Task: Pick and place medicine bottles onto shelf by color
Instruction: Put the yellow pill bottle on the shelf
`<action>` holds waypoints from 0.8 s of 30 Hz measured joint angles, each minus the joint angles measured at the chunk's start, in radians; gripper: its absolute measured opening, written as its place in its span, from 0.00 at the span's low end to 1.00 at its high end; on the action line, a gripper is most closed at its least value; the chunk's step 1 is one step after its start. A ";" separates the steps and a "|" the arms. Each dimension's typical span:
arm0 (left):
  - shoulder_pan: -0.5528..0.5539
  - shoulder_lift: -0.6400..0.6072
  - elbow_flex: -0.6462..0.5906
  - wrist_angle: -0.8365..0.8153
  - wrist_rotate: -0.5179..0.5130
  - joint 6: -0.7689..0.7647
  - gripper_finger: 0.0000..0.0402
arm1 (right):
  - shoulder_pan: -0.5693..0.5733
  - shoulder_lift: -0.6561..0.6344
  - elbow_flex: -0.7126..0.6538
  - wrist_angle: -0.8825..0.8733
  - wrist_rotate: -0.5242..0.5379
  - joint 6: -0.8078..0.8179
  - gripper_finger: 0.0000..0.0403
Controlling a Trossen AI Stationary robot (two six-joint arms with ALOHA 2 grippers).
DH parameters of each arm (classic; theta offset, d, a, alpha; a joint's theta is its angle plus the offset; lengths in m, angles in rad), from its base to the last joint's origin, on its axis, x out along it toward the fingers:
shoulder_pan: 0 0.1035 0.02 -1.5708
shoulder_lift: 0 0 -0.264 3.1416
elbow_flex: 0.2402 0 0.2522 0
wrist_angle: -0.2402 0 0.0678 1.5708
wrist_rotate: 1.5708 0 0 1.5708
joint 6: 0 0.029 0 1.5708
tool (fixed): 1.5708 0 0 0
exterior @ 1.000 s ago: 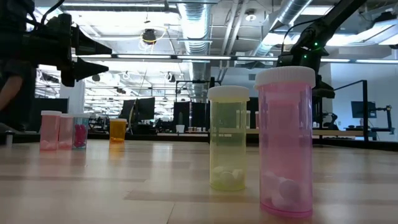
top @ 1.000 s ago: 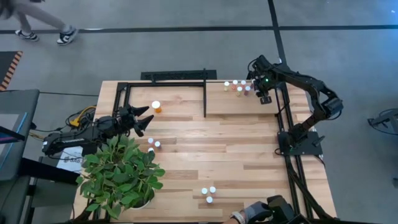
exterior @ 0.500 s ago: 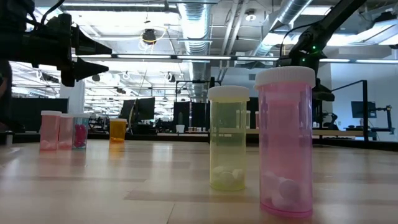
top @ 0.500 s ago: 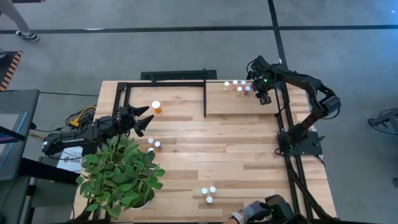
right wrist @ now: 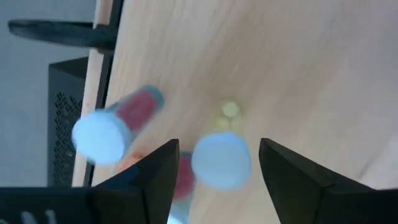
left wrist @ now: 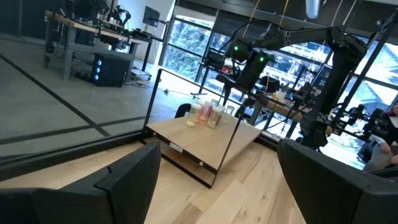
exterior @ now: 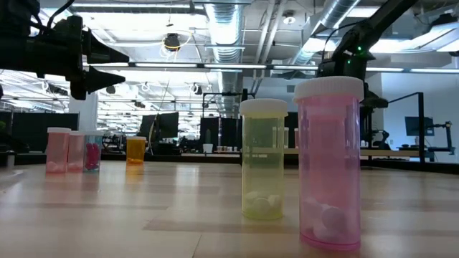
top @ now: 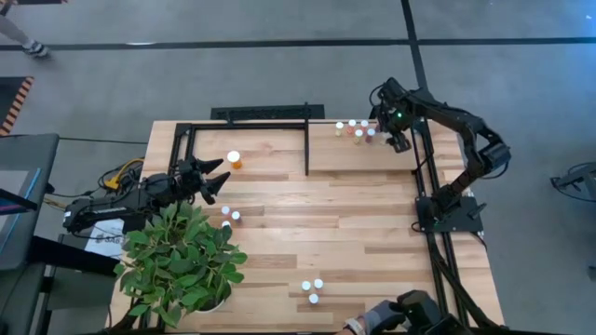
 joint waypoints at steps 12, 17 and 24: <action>0.000 0.000 0.000 0.000 0.000 0.000 0.78 | 0.000 -0.002 0.134 -0.162 0.031 -0.169 0.61; 0.000 0.000 0.000 0.000 0.000 0.000 0.78 | 0.000 -0.002 0.146 -0.156 0.032 -0.350 0.60; 0.000 0.000 0.000 0.000 0.000 0.000 0.78 | 0.000 -0.002 0.146 -0.151 0.089 -0.702 0.55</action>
